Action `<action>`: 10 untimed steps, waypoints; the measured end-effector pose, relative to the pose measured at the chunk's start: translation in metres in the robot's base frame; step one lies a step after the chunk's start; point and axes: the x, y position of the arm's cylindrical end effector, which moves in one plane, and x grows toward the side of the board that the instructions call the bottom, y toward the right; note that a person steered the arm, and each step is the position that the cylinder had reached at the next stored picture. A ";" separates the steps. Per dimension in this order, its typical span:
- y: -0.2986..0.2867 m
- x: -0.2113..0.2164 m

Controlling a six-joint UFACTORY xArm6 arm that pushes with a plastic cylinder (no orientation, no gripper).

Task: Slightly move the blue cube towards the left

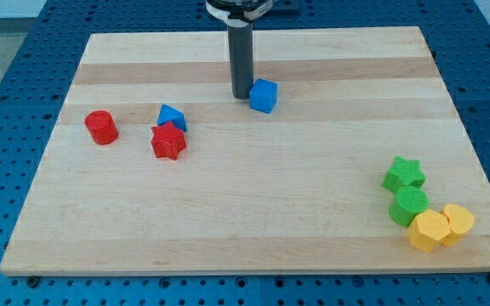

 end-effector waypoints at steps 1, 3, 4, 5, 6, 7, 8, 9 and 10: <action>-0.004 -0.075; 0.092 -0.064; 0.111 0.003; 0.111 0.005; 0.102 0.042; 0.099 0.042; 0.080 0.031; 0.060 0.009; 0.055 0.007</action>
